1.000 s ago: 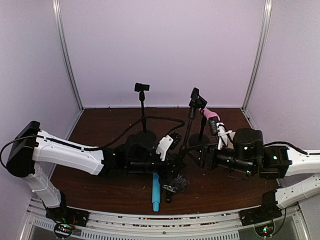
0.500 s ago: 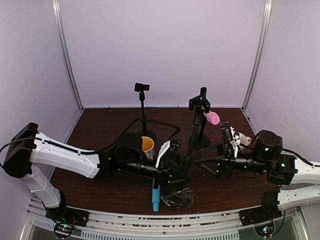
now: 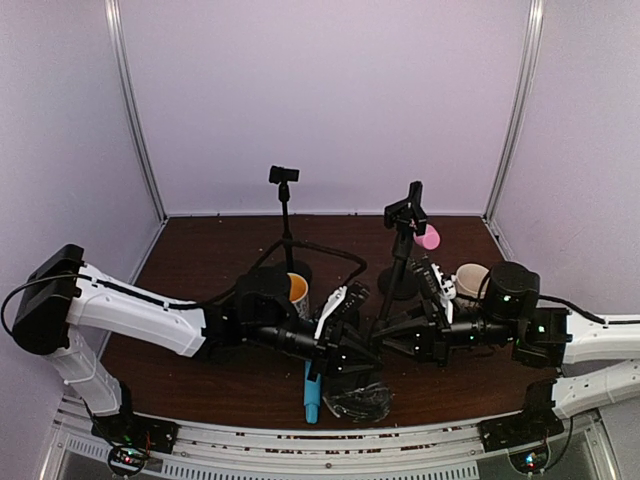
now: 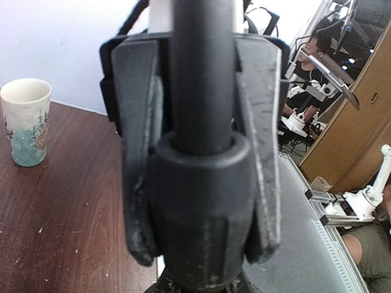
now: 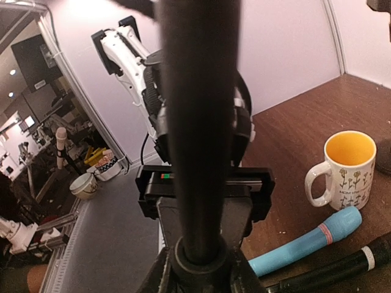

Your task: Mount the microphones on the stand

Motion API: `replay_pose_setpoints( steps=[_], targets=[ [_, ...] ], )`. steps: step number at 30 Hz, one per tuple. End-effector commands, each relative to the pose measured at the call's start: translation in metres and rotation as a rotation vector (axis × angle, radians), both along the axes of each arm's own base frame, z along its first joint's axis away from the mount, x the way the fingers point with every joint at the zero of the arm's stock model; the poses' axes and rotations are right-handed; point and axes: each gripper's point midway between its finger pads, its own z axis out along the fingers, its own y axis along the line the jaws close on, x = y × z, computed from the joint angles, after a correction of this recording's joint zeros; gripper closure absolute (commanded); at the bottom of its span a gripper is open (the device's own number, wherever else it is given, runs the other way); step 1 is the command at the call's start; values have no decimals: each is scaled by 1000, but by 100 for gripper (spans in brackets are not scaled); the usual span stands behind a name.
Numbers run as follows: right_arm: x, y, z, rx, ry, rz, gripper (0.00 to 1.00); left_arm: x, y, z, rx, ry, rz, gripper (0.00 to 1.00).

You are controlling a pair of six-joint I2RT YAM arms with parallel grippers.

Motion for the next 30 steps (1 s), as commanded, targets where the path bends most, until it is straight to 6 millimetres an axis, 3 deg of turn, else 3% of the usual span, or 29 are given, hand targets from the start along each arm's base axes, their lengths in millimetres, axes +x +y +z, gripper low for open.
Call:
replay_pose_setpoints(
  steps=[1,5,10,16,24,26,27,30],
  targets=[
    [7,-1,24,77,-14,-45,86,13,-11,35,-82,-78,68,100],
    [40,-14,14,13,11,-359,100,66,-13,9,135,-205,419,100],
    [74,-35,-15,-91,94,-696,100,103,-7,2,212,-237,695,100],
    [76,-31,-23,-109,89,-715,100,108,-5,8,174,-222,776,100],
    [82,-55,-7,-99,-1,-793,100,102,-7,7,141,-253,729,100],
    [85,-62,-6,-104,-26,-825,100,100,-9,7,132,-259,716,65],
    [87,-67,-6,-104,-44,-844,100,100,-9,6,136,-262,715,52],
    [93,-83,-6,-94,-97,-908,100,98,-6,2,147,-267,708,36]
  ],
)
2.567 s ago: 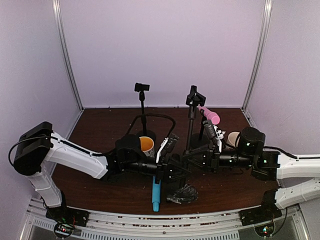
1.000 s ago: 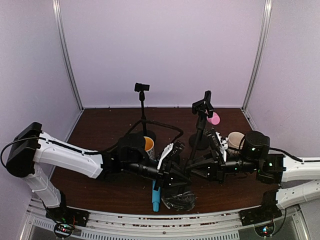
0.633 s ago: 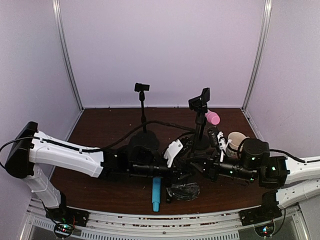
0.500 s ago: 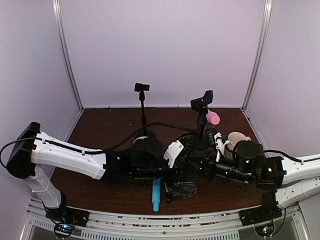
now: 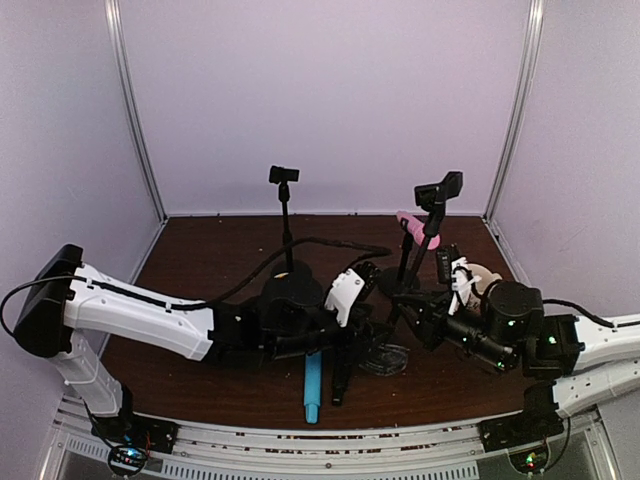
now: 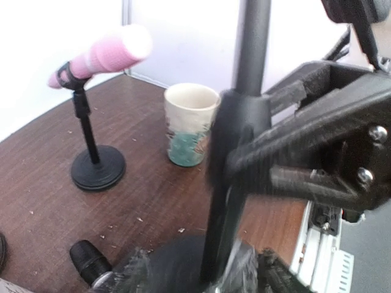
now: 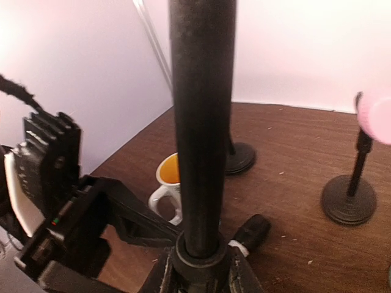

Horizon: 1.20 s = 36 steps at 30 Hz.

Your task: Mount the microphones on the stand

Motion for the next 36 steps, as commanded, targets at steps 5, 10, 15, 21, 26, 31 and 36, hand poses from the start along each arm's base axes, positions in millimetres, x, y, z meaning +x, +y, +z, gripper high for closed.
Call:
replay_pose_setpoints(
  steps=[5,10,15,21,26,31,36],
  targets=[
    [22,-55,2,-6,-164,-233,100,8,25,3,-23,-32,47,30],
    [26,-66,-11,13,-201,-285,100,11,53,-8,8,-11,115,31],
    [30,-59,-26,-42,-245,-298,100,14,68,-11,63,-6,156,31],
    [37,-38,-40,-120,-276,-289,100,18,81,-15,113,12,209,32],
    [42,-30,-55,-143,-273,-301,100,21,90,-21,139,38,248,32],
    [42,-24,-72,-114,-259,-290,100,22,96,-24,156,56,275,32],
    [44,-17,-87,-122,-228,-286,100,22,101,-22,161,60,282,31]
  ],
)
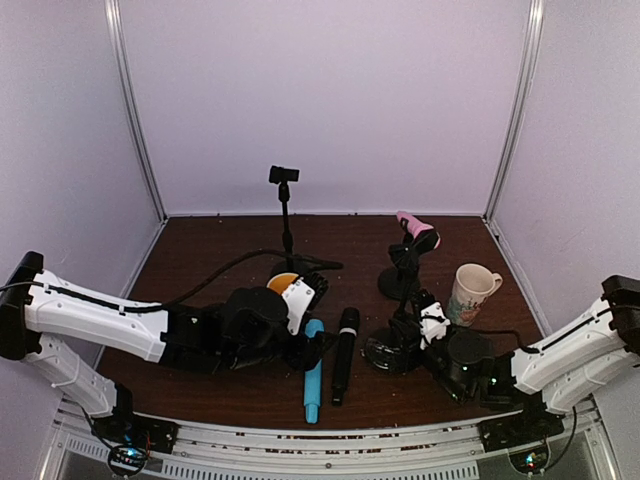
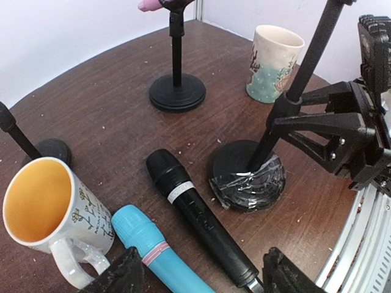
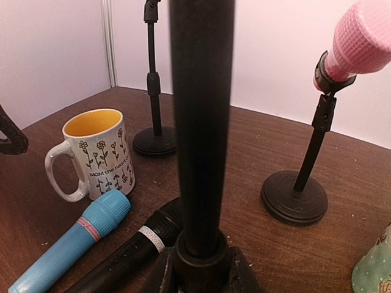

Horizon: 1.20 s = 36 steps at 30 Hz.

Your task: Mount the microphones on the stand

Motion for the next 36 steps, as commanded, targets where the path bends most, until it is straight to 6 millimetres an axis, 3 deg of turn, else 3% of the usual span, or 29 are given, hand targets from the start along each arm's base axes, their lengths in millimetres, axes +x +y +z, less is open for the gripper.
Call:
replay_pose_setpoints(
  steps=[1,6,10,15,19,24,31,36],
  targets=[
    [5,2,16,136,-15,-34,95,4,4,20,-41,-6,34,31],
    [8,4,4,98,12,-57,76,3,8,18,-32,15,44,31],
    [6,2,5,101,49,-57,52,1,17,12,-23,56,74,31],
    [1,-21,13,137,101,-114,34,-5,30,-5,15,146,113,30],
    [-10,-30,16,171,164,-98,31,-14,39,-20,59,220,116,30],
    [-30,-34,2,184,212,-57,30,-23,51,-45,127,314,152,34],
    [-47,-29,5,203,200,-14,30,-39,31,-75,117,505,175,43],
    [-51,-22,5,181,187,11,30,-34,18,-88,131,526,221,48]
  ],
)
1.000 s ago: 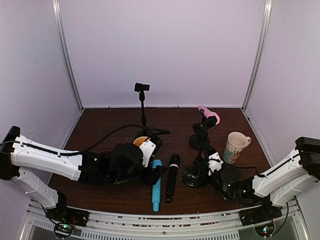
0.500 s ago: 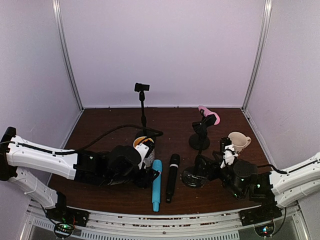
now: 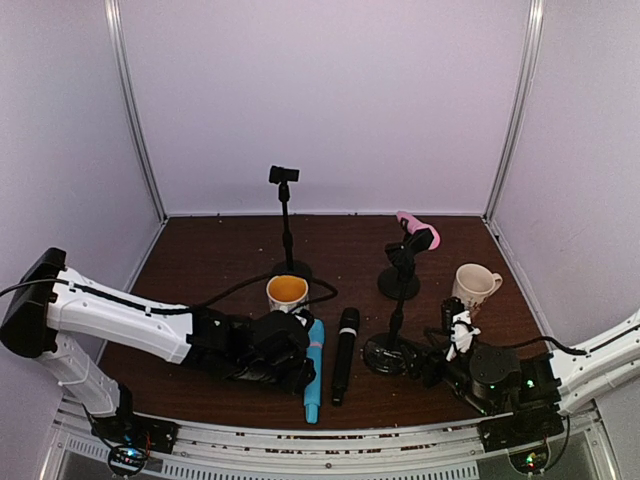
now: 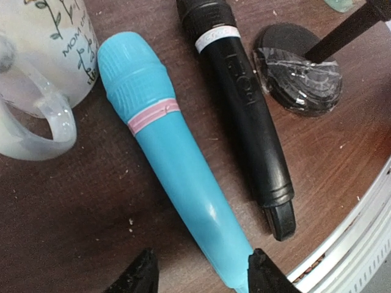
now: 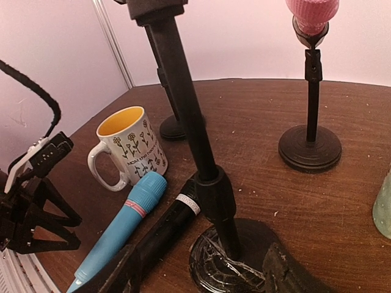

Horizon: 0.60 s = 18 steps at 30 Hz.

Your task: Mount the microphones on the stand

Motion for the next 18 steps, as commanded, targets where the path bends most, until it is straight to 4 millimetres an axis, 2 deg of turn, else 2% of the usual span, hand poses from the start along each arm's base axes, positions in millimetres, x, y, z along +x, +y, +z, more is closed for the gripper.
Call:
replay_pose_setpoints(
  steps=[1,5,11,18],
  targets=[
    [-2,-2,-4,-23,-17,-11,30,0,-22,-1,-38,56,48,48],
    [-4,-6,-2,-5,-24,-8,30,1,-32,-14,-7,86,66,48],
    [-4,-19,0,46,-32,-23,31,7,-23,-28,76,79,119,50],
    [-5,-30,2,75,-27,-29,32,5,-30,-48,134,114,109,52]
  ],
)
